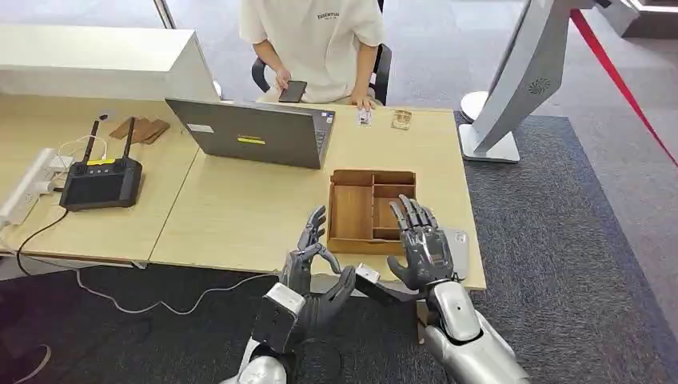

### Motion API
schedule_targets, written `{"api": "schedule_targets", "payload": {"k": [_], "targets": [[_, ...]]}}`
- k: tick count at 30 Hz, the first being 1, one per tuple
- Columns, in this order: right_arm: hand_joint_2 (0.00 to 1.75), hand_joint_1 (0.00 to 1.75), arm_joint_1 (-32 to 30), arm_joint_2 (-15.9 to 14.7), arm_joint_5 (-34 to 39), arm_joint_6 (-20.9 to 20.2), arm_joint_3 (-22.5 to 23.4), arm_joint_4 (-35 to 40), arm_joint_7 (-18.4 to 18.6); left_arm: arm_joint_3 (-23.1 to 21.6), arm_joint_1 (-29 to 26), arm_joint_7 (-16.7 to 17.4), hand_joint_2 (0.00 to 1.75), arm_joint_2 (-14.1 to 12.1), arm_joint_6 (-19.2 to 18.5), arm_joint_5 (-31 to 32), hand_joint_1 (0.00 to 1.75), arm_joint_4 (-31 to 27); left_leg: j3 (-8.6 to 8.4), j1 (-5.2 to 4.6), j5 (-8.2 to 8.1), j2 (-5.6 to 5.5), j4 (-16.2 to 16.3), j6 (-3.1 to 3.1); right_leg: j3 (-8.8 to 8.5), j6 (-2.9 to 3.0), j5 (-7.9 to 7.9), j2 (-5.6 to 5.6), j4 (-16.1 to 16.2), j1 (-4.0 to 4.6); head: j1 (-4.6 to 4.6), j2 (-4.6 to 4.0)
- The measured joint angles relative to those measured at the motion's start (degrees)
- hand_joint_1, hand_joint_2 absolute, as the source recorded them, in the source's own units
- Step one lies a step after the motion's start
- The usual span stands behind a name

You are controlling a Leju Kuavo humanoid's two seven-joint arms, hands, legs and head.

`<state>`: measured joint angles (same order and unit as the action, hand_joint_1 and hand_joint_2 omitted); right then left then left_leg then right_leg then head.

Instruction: Pass the card to the sensor for recognition and then transmit it.

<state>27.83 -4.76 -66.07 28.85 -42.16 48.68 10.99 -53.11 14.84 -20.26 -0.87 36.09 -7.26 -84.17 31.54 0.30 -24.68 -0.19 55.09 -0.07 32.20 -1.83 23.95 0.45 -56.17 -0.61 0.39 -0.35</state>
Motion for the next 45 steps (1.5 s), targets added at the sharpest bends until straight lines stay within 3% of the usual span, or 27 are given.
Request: {"api": "schedule_targets", "payload": {"k": [38, 39, 40, 41, 42, 45], "targets": [[1.75, 0.0, 4.94, 2.97, 3.23, 0.88, -1.03, -11.15, -2.73, -0.39, 0.89, -0.68, 1.75, 0.04, 0.0, -1.42, 0.0, 0.04, 0.0, 0.0, 0.0, 0.01, 0.0, 0.0, 0.0, 0.0, 0.0, 0.0, 0.0, 0.0, 0.0, 0.0], [1.75, 0.87, 4.93, 2.97, 3.26, 0.88, -1.03, -11.32, -2.73, -0.39, 0.89, -0.68, 1.75, 0.04, 0.0, -1.44, 0.0, 0.04, 0.0, 0.0, 0.0, 0.01, 0.0, 0.0, 0.0, 0.0, 0.0, 0.0, 0.0, 0.0, -0.02, 0.0], [1.75, 1.52, 4.94, 2.99, 3.3, 0.88, -1.03, -11.54, -2.73, -0.39, 0.89, -0.68, 1.75, 0.04, 0.0, -1.49, 0.0, 0.04, 0.0, 0.0, 0.0, 0.01, 0.0, 0.0, 0.0, 0.0, 0.0, 0.0, 0.0, 0.0, -0.02, 0.0], [1.75, 1.52, 4.95, 2.99, 3.52, 0.88, -1.03, -11.72, -2.75, -0.39, 0.89, -0.68, 1.75, 0.02, 0.0, -1.53, 0.0, 0.04, 0.0, 0.0, 0.0, 0.01, 0.0, 0.0, 0.0, 0.0, 0.0, 0.0, 0.0, 0.0, 0.0, 0.0], [1.75, 1.75, 4.96, 2.99, 3.67, 0.83, -1.01, -11.85, -2.8, -0.39, 0.89, -0.68, 1.75, 0.02, 0.0, -1.53, 0.0, 0.04, 0.0, 0.0, 0.0, 0.01, 0.0, 0.0, 0.0, 0.0, 0.0, 0.0, 0.0, 0.0, -0.02, 0.0], [1.75, 1.75, 5.18, 3.13, 4.07, 0.74, -1.01, -12.41, -2.95, -0.39, 0.91, -0.68, 1.75, 0.02, 0.0, -1.55, 0.0, 0.04, 0.0, 0.0, 0.0, 0.01, 0.0, 0.0, 0.01, 0.0, 0.0, 0.0, 0.0, 0.0, -0.02, 0.0]]}}
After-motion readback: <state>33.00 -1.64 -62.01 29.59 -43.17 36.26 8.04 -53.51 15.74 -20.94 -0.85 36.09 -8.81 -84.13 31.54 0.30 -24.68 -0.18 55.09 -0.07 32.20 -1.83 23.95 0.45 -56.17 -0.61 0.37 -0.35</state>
